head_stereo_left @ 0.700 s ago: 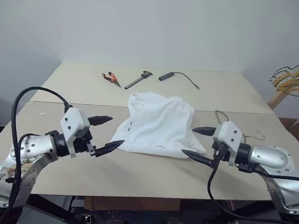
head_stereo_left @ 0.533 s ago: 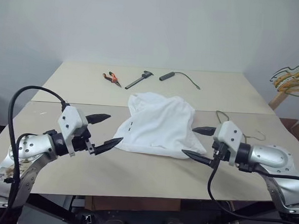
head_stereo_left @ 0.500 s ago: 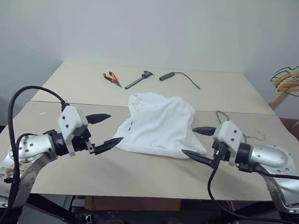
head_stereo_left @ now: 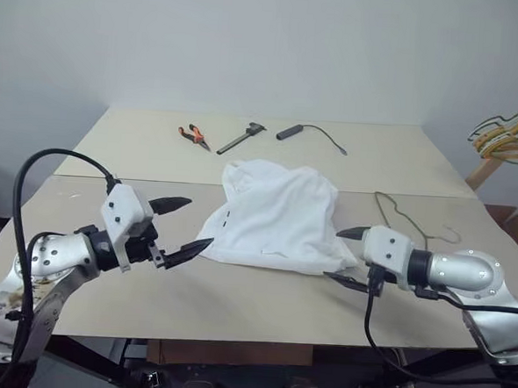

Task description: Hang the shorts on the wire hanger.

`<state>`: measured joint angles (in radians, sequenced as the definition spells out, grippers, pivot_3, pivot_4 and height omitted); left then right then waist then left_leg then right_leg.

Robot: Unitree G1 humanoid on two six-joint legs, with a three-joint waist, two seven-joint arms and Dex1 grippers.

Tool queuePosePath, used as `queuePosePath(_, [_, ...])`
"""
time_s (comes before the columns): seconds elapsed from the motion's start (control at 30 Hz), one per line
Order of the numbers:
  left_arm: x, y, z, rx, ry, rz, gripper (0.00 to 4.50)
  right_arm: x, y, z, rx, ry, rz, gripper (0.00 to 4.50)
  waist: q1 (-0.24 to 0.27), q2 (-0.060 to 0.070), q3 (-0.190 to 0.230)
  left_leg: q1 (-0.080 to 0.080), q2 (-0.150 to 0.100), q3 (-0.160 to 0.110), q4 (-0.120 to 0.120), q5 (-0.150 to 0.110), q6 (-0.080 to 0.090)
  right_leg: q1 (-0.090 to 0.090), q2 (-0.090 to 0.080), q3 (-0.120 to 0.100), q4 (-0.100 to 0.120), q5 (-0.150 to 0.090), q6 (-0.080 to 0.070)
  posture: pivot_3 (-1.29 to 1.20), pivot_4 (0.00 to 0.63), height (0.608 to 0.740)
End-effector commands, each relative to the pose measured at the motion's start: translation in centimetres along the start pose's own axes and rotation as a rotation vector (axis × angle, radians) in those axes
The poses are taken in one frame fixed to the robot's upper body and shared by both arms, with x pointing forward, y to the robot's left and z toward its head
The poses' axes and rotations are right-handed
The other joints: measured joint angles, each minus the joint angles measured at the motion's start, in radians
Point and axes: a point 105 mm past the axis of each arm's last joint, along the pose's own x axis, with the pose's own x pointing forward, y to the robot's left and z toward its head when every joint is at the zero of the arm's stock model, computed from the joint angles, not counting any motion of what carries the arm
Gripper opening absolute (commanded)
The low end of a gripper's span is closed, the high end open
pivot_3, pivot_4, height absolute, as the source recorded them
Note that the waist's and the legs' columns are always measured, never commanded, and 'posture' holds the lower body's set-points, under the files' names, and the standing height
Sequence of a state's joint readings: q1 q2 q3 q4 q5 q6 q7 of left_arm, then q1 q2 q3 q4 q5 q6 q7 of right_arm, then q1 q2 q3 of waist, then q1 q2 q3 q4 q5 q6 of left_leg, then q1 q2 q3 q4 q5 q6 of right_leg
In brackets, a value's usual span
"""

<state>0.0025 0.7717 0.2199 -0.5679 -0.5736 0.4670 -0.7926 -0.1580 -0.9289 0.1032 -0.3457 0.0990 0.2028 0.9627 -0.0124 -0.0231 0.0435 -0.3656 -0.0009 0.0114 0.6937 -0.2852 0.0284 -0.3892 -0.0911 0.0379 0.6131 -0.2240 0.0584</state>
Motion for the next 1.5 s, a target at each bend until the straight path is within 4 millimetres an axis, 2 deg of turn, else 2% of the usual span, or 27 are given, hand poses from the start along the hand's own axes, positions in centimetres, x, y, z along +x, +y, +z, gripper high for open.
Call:
queuePosePath(0.03, [-0.3, 0.0, 1.0, 0.04, -0.023, 0.018, 4.5, 0.2, 0.1, -0.8, -0.139, 0.059, 0.014, 4.49, 0.0, 0.0, 0.0, 0.0, 0.0, 0.0, 0.0, 0.0, 0.0, 0.0, 0.0, 0.0, 0.0, 0.0, 0.0, 0.01, 0.0, 0.74])
queuePosePath(0.13, [-0.3, 0.1, 1.2, 0.045, -0.024, 0.023, 4.5, 0.6, 0.2, -2.3, -0.203, 0.124, 0.019, 4.49, 0.0, 0.0, 0.0, 0.001, 0.0, 0.001, 0.0, 0.0, 0.0, 0.001, 0.0, 0.0, 0.0, 0.0, 0.0, 0.02, 0.0, 0.74])
queuePosePath(0.3, [-0.4, 0.1, 1.0, 0.046, -0.02, 0.026, 4.5, 1.9, -1.3, -4.3, -0.277, 0.215, -0.081, 4.49, -0.002, 0.0, 0.0, 0.002, 0.0, 0.002, 0.0, 0.0, 0.0, 0.001, 0.0, 0.002, 0.0, 0.0, 0.0, 0.01, 0.0, 0.74])
queuePosePath(0.37, [-0.3, 0.1, 1.0, 0.047, -0.019, 0.024, 4.5, 2.8, -2.0, -5.1, -0.302, 0.248, -0.13, 4.12, -0.004, 0.0, 0.0, 0.002, 0.0, 0.002, 0.0, 0.0, 0.0, 0.0, 0.001, 0.003, 0.001, 0.0, 0.0, 0.01, 0.0, 0.74])
queuePosePath(0.43, [-0.2, 0.1, 1.1, 0.048, -0.02, 0.022, 4.5, 3.2, -2.4, -5.6, -0.315, 0.259, -0.154, 3.62, -0.002, 0.0, 0.0, 0.003, 0.0, 0.002, -0.001, 0.0, 0.0, 0.0, 0.001, 0.003, 0.001, 0.0, 0.0, 0.01, 0.0, 0.74])
queuePosePath(0.57, [-0.2, 0.2, 0.9, 0.05, -0.018, 0.023, 4.5, 3.6, -2.4, -5.8, -0.31, 0.247, -0.163, 2.17, 0.003, 0.0, 0.0, 0.002, 0.0, 0.002, -0.001, 0.0, 0.0, 0.0, 0.0, 0.003, 0.0, 0.0, 0.0, 0.01, 0.0, 0.74])
queuePosePath(0.77, [0.1, 0.1, 0.0, 0.076, 0.026, 0.028, 4.5, 2.8, -2.4, -5.6, -0.346, 0.233, -0.17, 0.15, 0.0, 0.0, 0.0, 0.003, 0.0, 0.002, -0.001, 0.0, 0.0, 0.001, 0.0, 0.003, 0.001, 0.0, 0.0, 0.01, 0.0, 0.74])
queuePosePath(0.9, [0.6, 0.4, -3.5, 0.243, 0.204, 0.007, 4.5, 2.3, -2.6, -4.8, -0.371, 0.196, -0.182, 0.07, 0.0, 0.001, 0.0, 0.004, -0.001, 0.003, -0.001, 0.0, 0.0, 0.001, 0.0, 0.004, 0.001, 0.0, 0.0, 0.0, 0.0, 0.74])
queuePosePath(1.07, [1.8, 1.9, -7.0, 0.39, 0.337, 0.016, 4.5, 2.2, -2.2, -4.6, -0.382, 0.168, -0.158, 0.07, 0.0, 0.001, 0.0, 0.004, 0.0, 0.006, -0.001, 0.0, 0.0, 0.001, 0.001, 0.004, 0.0, 0.0, 0.0, 0.0, 0.0, 0.74])
queuePosePath(1.27, [4.0, 2.9, -9.8, 0.524, 0.431, -0.004, 4.5, 2.1, -2.3, -4.4, -0.379, 0.153, -0.158, 0.07, 0.0, 0.001, 0.0, 0.003, 0.0, 0.009, -0.001, 0.0, 0.0, 0.001, 0.0, 0.004, 0.0, 0.0, 0.0, 0.0, 0.0, 0.74])
queuePosePath(1.4, [5.4, 2.8, -10.6, 0.525, 0.434, -0.043, 3.6, 2.1, -2.4, -4.2, -0.38, 0.145, -0.161, 0.0, -0.002, 0.0, 0.0, 0.003, 0.0, 0.01, -0.001, 0.0, 0.0, 0.0, 0.0, 0.004, 0.001, 0.001, 0.001, -0.01, 0.0, 0.74])
queuePosePath(1.5, [6.1, 2.7, -11.3, 0.526, 0.459, -0.076, 2.62, 2.1, -2.6, -3.8, -0.384, 0.135, -0.167, 0.0, -0.001, 0.001, 0.0, 0.003, 0.0, 0.01, 0.0, 0.0, 0.0, 0.0, 0.0, 0.004, 0.001, 0.001, 0.001, -0.01, 0.0, 0.74])
